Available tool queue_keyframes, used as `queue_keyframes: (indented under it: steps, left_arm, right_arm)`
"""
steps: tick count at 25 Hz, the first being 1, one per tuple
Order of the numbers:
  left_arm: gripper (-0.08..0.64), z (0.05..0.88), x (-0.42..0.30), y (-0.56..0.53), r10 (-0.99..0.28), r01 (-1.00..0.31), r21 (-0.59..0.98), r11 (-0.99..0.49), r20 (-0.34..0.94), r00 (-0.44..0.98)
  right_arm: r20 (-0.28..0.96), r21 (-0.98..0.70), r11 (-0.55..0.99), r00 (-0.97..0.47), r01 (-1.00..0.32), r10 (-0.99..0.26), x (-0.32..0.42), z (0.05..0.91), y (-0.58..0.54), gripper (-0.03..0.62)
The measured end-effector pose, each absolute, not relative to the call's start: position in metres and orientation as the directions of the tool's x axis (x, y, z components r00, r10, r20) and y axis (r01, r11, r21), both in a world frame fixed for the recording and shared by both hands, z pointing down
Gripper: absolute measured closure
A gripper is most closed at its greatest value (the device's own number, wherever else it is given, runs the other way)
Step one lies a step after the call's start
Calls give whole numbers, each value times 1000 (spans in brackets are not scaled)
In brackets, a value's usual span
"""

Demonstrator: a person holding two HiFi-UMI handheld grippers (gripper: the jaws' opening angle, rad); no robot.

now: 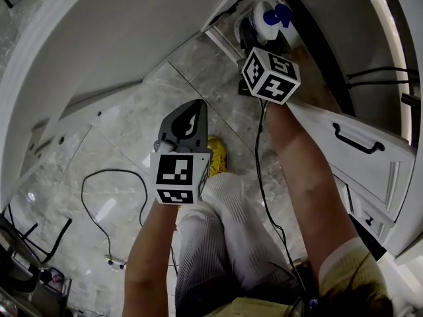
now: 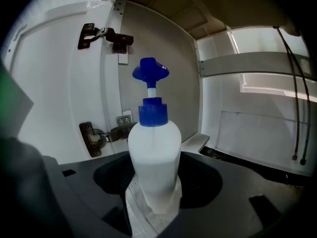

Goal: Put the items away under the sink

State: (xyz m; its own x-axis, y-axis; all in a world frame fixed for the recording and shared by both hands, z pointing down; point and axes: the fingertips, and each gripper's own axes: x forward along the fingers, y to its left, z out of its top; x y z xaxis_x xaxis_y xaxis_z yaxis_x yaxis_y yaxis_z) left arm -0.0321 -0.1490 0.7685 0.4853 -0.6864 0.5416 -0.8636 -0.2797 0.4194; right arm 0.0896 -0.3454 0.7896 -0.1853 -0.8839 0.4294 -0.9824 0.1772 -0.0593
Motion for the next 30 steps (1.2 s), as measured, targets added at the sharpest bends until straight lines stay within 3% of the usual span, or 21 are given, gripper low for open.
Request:
queue_keyframes:
  steps: [21, 30]
  left_arm:
    - [522, 761, -35, -151, -725, -842, 474, -256, 483, 492]
    - [522, 733, -37, -135, -721, -841, 479, -252, 486, 493]
  right_arm:
    - [427, -13, 241, -223, -970, -876, 81, 791, -345, 316]
    - [452, -5, 162, -146, -987, -880, 94, 775, -319, 310]
